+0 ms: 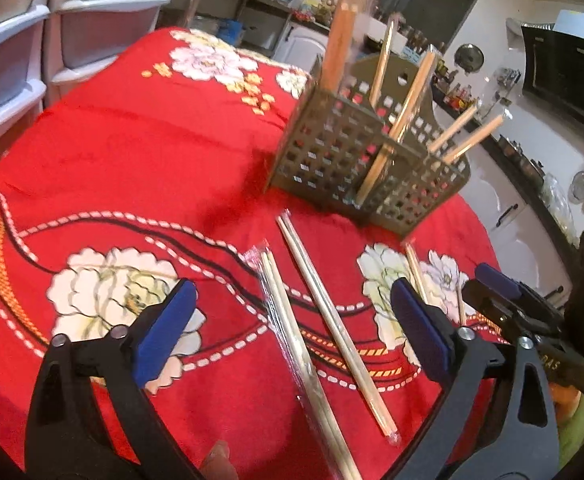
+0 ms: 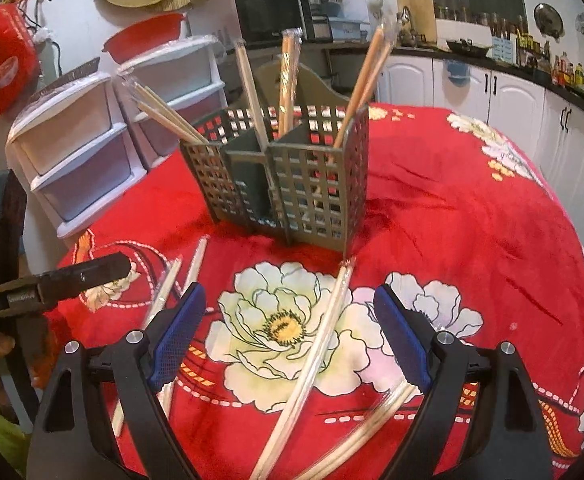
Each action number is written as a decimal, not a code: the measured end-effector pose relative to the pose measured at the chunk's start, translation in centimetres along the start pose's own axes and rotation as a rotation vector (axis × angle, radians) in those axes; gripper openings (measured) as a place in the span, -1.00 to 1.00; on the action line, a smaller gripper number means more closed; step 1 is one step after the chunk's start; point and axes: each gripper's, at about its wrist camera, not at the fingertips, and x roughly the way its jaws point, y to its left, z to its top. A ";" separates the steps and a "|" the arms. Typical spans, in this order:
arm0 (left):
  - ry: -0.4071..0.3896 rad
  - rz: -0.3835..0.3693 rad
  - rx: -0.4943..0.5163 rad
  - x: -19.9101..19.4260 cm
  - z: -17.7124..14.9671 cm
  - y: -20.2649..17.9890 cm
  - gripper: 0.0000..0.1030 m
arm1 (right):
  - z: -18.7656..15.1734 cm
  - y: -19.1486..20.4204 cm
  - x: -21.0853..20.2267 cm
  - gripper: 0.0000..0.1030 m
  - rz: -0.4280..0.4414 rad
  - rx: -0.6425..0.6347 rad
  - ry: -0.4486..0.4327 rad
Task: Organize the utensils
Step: 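Withdraw both open grippers toward the remaining wrapped chopsticks on the tablecloth, then close the left gripper on a wrapped chopstick while the right gripper grasps another, then lift both held chopsticks up over the grey caddy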
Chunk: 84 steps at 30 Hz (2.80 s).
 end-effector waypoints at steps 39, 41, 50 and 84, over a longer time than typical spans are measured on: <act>0.133 -0.020 -0.080 5.6 2.4 2.7 -0.73 | 1.9 -3.1 9.4 -0.82 -0.062 0.050 0.190; 0.134 -0.010 -0.073 5.7 2.5 2.7 -0.81 | 2.0 -2.8 9.1 -0.83 -0.040 0.049 0.186; 0.112 -0.014 -0.087 4.6 2.5 2.9 -0.94 | 2.4 -1.2 7.5 -0.85 0.055 0.034 0.141; -0.183 -0.106 0.056 -5.1 7.8 -3.6 -0.98 | 6.1 4.0 -3.8 -0.89 0.156 -0.040 -0.186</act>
